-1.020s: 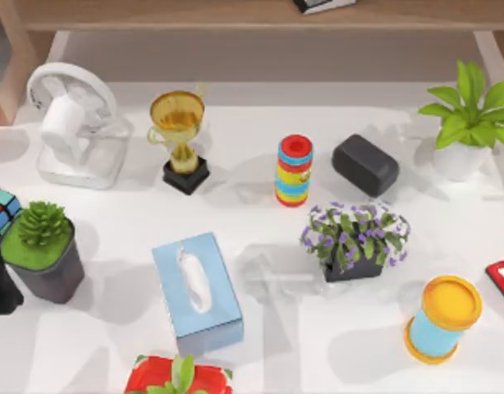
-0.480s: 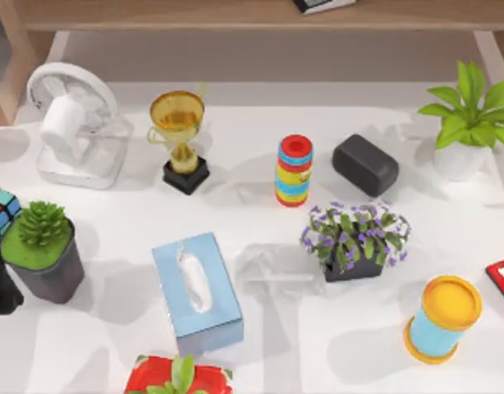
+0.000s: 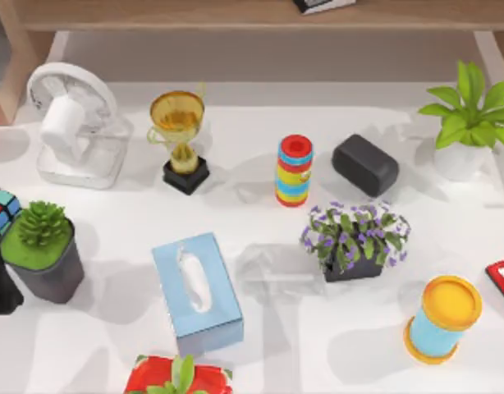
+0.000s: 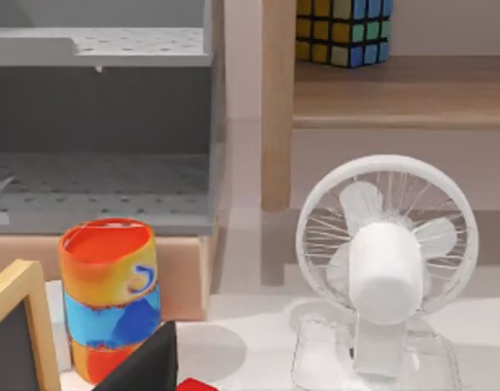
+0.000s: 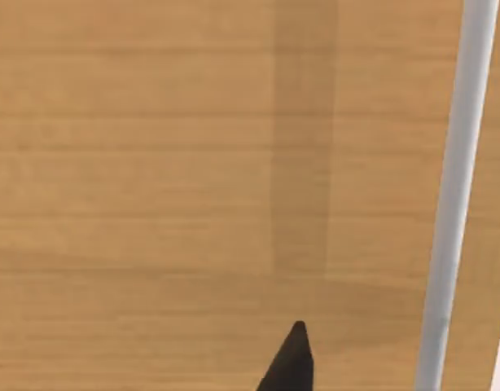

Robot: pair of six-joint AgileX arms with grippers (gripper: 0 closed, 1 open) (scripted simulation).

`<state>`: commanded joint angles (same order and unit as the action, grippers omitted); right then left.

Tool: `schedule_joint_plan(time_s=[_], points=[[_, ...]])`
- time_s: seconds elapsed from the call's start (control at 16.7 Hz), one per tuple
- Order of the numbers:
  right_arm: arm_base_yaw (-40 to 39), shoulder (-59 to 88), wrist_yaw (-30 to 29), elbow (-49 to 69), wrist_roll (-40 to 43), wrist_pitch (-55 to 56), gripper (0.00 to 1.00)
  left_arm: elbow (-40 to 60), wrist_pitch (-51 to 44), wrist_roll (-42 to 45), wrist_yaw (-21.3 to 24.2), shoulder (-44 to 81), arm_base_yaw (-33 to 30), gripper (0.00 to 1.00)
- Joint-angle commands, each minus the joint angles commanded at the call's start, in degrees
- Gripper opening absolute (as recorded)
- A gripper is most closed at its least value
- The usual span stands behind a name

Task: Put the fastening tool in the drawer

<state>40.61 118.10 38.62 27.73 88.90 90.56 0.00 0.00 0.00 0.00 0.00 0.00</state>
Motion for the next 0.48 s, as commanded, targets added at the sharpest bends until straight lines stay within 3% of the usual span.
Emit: schedule_joint_plan(time_s=[0.12,0.48], points=[[0.00,0.00,0.00,0.00,0.00,0.00,0.98,0.00,0.00,0.00,0.00,0.00,0.00,1.00],[0.00,0.00,0.00,0.00,0.00,0.00,1.00,0.00,0.00,0.00,0.00,0.00,0.00,1.00]])
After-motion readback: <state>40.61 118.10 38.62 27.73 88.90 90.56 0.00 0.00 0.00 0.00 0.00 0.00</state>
